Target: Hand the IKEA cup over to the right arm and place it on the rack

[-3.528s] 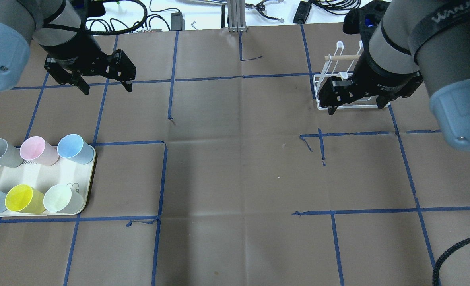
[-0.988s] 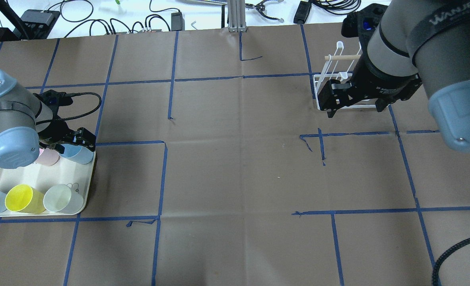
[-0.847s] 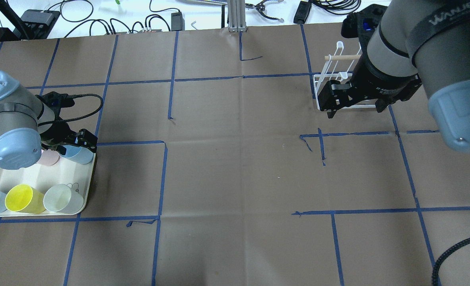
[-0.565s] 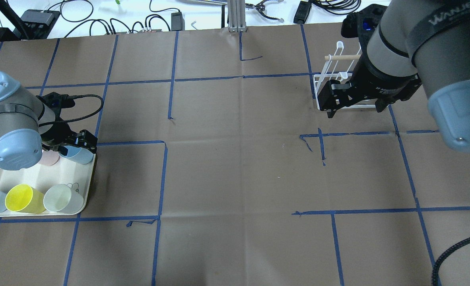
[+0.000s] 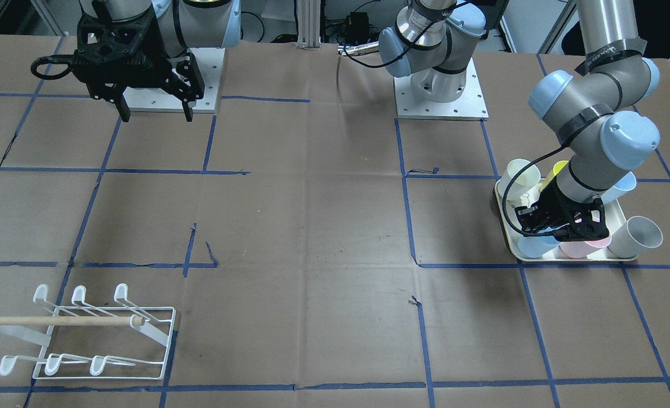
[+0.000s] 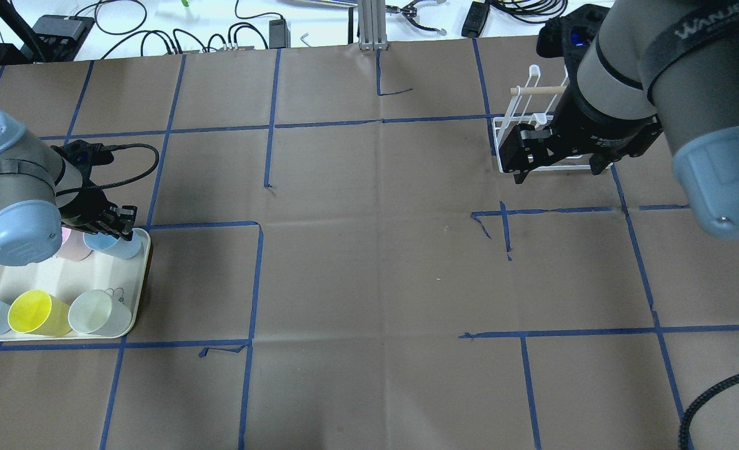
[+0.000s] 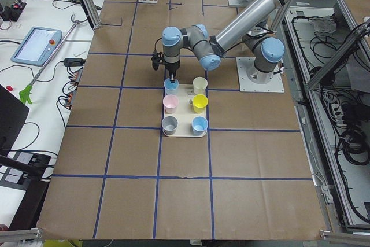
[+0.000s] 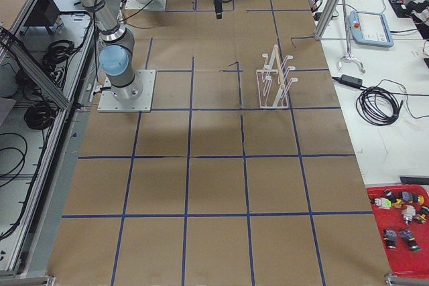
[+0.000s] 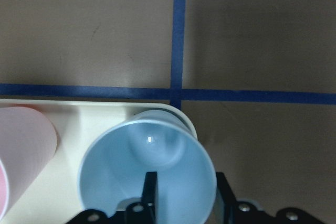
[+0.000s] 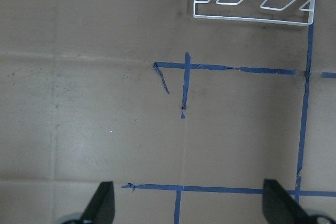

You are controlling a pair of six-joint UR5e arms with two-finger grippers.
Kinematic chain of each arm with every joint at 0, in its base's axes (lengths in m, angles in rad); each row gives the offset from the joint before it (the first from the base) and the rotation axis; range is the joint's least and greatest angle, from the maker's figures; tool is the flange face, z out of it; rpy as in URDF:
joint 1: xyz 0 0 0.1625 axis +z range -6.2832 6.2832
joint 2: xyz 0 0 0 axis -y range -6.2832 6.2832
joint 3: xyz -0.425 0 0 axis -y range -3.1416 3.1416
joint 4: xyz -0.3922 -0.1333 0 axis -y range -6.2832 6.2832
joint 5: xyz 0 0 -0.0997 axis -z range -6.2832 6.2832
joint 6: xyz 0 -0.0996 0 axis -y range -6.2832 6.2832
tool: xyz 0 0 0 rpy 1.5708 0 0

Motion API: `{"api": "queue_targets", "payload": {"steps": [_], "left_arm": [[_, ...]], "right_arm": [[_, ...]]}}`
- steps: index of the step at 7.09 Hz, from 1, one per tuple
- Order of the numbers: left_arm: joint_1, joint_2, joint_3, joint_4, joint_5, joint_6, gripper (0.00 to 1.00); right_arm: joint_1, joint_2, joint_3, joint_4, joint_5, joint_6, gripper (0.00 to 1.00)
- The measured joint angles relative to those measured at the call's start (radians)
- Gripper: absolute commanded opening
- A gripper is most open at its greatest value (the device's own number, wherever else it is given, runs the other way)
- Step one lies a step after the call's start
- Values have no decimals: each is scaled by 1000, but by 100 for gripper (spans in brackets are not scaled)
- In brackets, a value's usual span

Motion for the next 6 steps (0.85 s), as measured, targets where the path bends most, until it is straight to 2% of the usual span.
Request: {"api": "queue_targets", "payload": {"steps": [1, 3, 6], "left_arm": [[0, 8, 12, 0, 0, 0, 0], [-3, 43, 96, -53, 1, -11, 0], [-57, 87, 335, -328, -5, -44, 0]], "right_arm": [[1, 0, 0, -21, 11, 20, 100], [2, 4, 30, -161, 92, 184, 100], [5, -6, 172, -438, 249, 499, 100]]}}
